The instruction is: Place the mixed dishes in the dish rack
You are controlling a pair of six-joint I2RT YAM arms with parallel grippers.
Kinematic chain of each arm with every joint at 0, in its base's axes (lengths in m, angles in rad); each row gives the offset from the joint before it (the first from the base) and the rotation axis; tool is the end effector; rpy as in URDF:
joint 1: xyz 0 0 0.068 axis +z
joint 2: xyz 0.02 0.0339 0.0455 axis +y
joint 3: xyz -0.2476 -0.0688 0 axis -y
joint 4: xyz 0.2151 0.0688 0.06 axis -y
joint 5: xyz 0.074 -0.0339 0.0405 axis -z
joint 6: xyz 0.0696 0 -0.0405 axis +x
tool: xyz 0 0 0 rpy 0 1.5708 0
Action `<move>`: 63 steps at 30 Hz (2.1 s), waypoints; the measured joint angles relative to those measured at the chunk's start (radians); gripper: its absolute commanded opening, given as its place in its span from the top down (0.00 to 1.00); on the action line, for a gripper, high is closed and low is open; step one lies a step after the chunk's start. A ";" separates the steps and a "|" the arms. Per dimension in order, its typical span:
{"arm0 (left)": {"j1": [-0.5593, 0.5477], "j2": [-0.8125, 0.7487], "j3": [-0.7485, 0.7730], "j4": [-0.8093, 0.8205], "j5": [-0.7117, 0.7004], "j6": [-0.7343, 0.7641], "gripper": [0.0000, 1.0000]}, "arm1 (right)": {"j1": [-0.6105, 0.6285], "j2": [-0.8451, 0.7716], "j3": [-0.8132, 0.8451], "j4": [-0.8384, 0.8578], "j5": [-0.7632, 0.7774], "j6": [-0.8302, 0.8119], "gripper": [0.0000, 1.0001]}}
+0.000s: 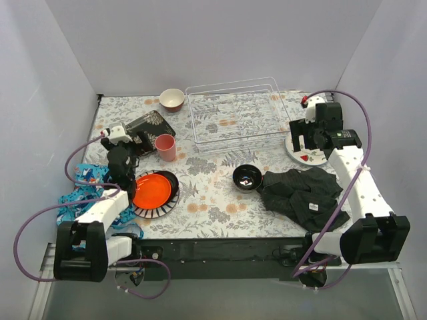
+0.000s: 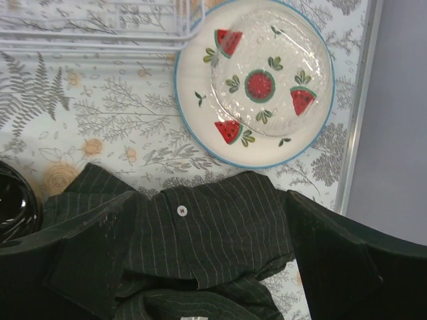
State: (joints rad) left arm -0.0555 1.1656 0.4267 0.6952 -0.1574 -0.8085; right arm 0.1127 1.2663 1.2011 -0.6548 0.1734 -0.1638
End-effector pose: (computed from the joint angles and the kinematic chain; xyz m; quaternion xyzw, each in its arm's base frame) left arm 0.2646 -0.0038 0.2343 -0.3153 0.6497 -0.2370 0.6498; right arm 0.2711 0.0186 0.3016 -0.0897 0.9037 -0.0894 0.4090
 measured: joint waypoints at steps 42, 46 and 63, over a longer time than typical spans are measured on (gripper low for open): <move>0.048 -0.453 0.638 -1.632 0.150 0.177 0.02 | 0.707 0.957 0.898 0.217 0.016 0.203 0.45; 0.078 -0.450 0.638 -1.635 0.182 0.168 0.02 | 0.706 0.986 0.898 0.216 0.027 0.214 0.47; 0.096 -0.441 0.638 -1.630 0.240 0.146 0.02 | 0.736 1.009 0.856 0.238 0.103 0.229 0.98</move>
State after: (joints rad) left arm 0.0406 0.7242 1.0649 -0.9344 0.0822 -0.6624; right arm 0.8490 2.2753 2.0567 -0.4171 0.2764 0.0647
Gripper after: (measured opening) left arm 0.981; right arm 0.200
